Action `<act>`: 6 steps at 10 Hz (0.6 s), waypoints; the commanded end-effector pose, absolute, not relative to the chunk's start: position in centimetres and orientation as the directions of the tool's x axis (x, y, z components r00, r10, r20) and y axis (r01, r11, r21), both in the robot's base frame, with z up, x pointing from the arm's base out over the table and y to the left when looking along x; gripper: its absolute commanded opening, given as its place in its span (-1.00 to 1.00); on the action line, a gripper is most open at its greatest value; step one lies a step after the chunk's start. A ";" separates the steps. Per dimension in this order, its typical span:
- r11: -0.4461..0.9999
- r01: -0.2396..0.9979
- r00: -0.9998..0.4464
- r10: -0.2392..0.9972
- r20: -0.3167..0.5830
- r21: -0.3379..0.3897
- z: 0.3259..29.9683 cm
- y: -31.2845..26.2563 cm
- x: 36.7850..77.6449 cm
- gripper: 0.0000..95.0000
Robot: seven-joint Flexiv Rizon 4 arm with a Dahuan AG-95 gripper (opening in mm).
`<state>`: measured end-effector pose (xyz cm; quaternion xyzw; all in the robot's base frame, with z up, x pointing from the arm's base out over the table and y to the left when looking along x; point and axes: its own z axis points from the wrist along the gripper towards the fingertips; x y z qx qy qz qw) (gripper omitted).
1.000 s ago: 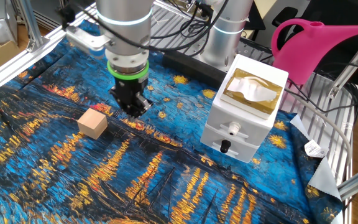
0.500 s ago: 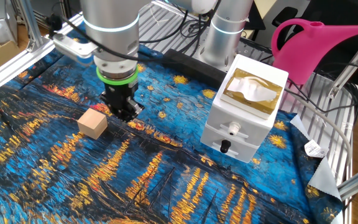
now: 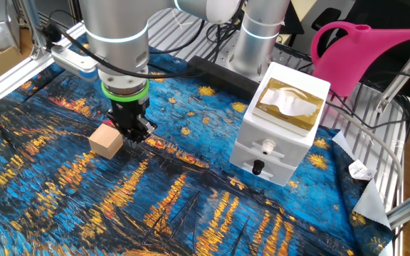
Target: Approach and touch the side of the small block
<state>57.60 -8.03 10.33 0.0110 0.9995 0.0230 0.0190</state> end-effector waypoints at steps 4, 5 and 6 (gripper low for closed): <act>0.999 0.012 -0.999 0.015 -0.053 0.045 8.9 -8.4 57.2 -1.00; 0.999 0.012 -0.998 0.015 -0.058 0.047 8.4 -8.5 57.1 -1.00; 0.999 0.012 -0.998 0.015 -0.064 0.048 7.9 -8.6 57.0 -1.00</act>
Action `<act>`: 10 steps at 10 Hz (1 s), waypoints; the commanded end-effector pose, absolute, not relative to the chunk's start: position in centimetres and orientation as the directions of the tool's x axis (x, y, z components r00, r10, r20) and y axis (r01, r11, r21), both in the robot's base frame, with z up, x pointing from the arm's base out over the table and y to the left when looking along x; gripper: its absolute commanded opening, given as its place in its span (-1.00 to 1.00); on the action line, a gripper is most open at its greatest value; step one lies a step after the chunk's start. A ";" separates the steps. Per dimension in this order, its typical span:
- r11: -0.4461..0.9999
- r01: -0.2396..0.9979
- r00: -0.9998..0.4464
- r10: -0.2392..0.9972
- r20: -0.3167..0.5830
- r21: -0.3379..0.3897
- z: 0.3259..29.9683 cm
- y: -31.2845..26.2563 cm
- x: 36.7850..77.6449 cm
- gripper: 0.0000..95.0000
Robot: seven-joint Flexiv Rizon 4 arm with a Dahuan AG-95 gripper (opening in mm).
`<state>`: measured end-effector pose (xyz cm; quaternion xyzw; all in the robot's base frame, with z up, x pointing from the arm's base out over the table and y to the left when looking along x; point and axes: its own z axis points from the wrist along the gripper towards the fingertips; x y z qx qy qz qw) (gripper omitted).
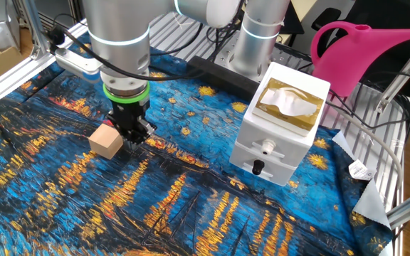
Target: Approach and touch the side of the small block
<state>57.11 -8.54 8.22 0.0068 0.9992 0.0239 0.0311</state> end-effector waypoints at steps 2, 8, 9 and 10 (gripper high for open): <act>0.999 0.012 -0.997 0.016 -0.078 0.049 7.0 -8.7 56.8 -1.00; 0.999 0.007 -0.996 0.011 -0.084 0.051 5.2 -9.3 57.1 -1.00; 0.999 0.005 -0.997 0.009 -0.081 0.053 5.2 -9.4 57.2 -1.00; 0.999 0.004 -0.997 0.008 -0.081 0.052 5.3 -9.5 57.2 -1.00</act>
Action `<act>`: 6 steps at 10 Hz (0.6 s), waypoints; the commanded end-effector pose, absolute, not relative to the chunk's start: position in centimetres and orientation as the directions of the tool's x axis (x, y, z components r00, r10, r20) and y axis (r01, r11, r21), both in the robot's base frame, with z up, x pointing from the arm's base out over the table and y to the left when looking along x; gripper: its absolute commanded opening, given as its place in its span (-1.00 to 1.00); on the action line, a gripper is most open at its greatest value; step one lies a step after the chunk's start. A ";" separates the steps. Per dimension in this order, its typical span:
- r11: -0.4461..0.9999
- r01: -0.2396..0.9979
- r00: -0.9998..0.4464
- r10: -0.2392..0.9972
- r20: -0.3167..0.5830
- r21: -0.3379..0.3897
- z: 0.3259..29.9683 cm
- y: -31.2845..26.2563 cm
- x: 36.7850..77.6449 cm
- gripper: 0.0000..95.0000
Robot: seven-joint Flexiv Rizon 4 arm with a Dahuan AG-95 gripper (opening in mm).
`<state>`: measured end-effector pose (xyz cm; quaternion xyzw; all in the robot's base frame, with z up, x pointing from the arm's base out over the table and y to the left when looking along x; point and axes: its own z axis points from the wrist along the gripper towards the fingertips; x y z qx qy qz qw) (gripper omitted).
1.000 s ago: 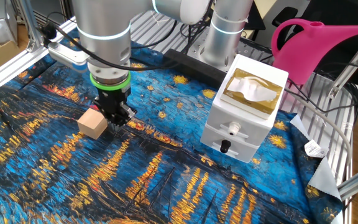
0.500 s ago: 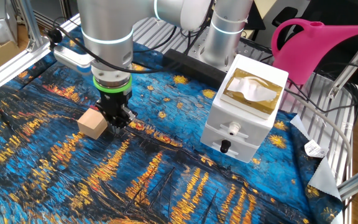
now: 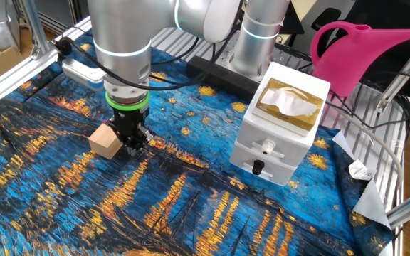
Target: Approach and touch the side of the small block
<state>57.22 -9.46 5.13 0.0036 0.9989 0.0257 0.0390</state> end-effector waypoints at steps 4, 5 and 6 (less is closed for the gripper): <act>0.998 -0.041 -0.996 -0.037 -0.082 0.051 5.9 -11.3 57.4 -1.00; 0.998 -0.046 -0.996 -0.042 -0.082 0.051 6.0 -11.7 57.3 -1.00; 0.997 -0.053 -0.996 -0.048 -0.081 0.051 6.1 -11.9 57.4 -1.00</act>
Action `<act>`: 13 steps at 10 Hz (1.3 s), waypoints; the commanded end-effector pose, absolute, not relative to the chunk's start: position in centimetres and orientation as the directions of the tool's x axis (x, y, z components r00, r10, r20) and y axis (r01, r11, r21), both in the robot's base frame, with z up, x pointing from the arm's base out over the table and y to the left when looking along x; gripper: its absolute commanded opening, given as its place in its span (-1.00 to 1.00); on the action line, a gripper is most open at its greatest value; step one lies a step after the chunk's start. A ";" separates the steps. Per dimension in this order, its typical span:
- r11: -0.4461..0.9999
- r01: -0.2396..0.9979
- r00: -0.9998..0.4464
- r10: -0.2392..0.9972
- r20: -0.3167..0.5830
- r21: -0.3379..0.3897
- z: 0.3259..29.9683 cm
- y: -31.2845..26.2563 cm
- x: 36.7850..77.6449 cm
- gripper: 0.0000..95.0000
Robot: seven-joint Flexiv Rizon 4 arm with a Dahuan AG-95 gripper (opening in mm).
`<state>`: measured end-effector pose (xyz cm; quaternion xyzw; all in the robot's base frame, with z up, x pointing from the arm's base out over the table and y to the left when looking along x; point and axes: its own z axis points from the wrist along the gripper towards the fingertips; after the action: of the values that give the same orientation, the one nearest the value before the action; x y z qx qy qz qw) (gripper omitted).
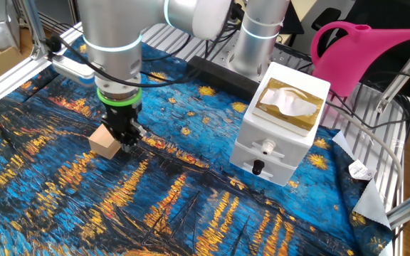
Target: Approach and touch the side of the small block
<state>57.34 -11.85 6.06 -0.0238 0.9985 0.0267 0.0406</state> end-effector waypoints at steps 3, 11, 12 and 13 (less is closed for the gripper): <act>0.997 -0.058 -0.995 -0.054 -0.080 0.049 6.1 -12.0 57.4 -1.00; 0.998 -0.046 -0.996 -0.042 -0.073 0.043 6.1 -12.0 57.4 -1.00; 0.998 -0.041 -0.998 -0.038 -0.059 0.047 6.1 -12.0 57.4 -1.00; 0.998 -0.037 -0.999 -0.036 -0.039 0.048 6.1 -12.0 57.4 -1.00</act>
<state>57.21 -12.00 6.11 -0.0157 0.9993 0.0199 0.0273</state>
